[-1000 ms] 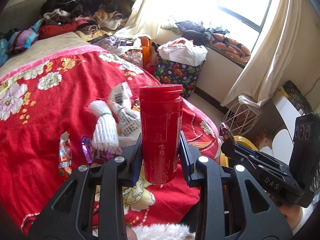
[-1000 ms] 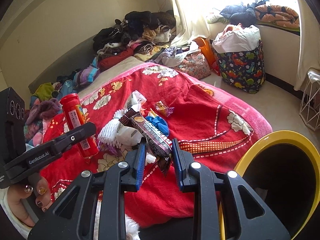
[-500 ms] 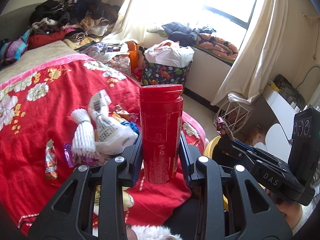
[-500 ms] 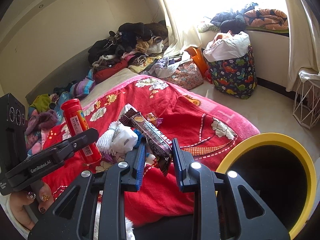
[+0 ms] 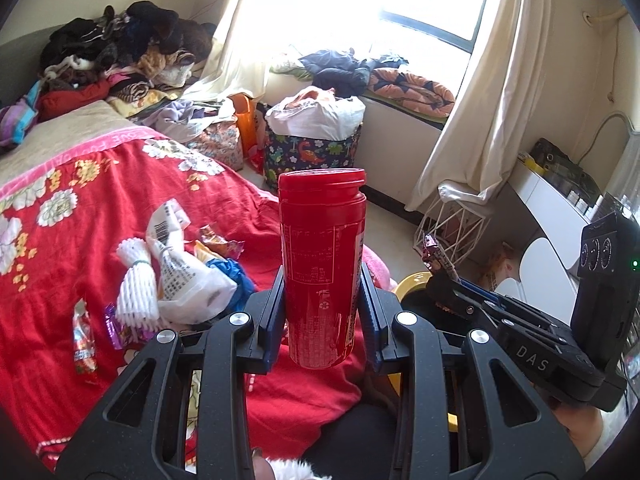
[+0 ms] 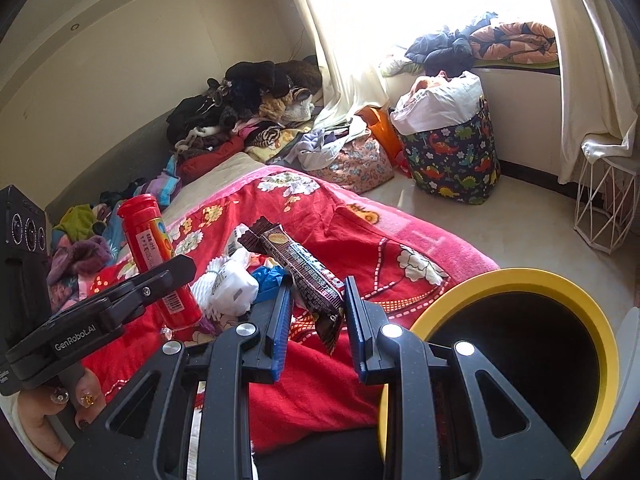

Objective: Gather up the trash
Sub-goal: 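Carry the wrapper and red can in both tools over the yellow-rimmed bin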

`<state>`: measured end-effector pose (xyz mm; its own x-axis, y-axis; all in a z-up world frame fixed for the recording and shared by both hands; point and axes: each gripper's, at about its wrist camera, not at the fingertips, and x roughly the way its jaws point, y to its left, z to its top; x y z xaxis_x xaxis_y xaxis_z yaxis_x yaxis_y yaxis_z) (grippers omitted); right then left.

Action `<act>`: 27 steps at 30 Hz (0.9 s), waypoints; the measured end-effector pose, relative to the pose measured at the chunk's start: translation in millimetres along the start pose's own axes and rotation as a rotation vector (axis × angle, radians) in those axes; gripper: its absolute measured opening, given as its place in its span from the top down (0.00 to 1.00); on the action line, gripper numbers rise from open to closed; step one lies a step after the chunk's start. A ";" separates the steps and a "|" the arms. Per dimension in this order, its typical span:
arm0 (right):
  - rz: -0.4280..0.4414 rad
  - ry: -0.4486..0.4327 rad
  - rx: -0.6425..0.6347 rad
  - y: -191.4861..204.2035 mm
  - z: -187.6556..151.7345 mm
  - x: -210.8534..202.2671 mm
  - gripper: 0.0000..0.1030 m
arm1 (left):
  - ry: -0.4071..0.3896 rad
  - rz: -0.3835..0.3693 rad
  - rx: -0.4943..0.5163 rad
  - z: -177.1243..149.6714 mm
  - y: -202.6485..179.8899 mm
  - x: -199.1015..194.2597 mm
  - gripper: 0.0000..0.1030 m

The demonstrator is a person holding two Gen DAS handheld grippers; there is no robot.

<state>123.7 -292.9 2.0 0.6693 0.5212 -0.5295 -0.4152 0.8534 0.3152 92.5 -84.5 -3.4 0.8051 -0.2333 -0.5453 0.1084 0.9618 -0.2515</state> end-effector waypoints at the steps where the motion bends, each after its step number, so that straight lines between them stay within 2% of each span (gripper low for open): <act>1: -0.002 -0.002 0.003 -1.2 -0.4 -1.2 0.76 | -0.001 -0.002 0.002 0.3 -1.7 0.0 0.75; 12: -0.045 -0.032 0.043 -17.6 -5.8 -17.8 0.76 | -0.006 -0.036 0.036 0.8 -22.8 4.5 0.75; 27: -0.158 -0.063 0.153 -68.1 -15.3 -34.1 0.76 | 0.040 -0.126 0.113 -8.7 -61.3 19.1 0.75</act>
<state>119.8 -368.9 -13.4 0.7579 0.3760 -0.5331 -0.2067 0.9135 0.3506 96.2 -149.1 -5.4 0.7572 -0.3563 -0.5475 0.2736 0.9341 -0.2295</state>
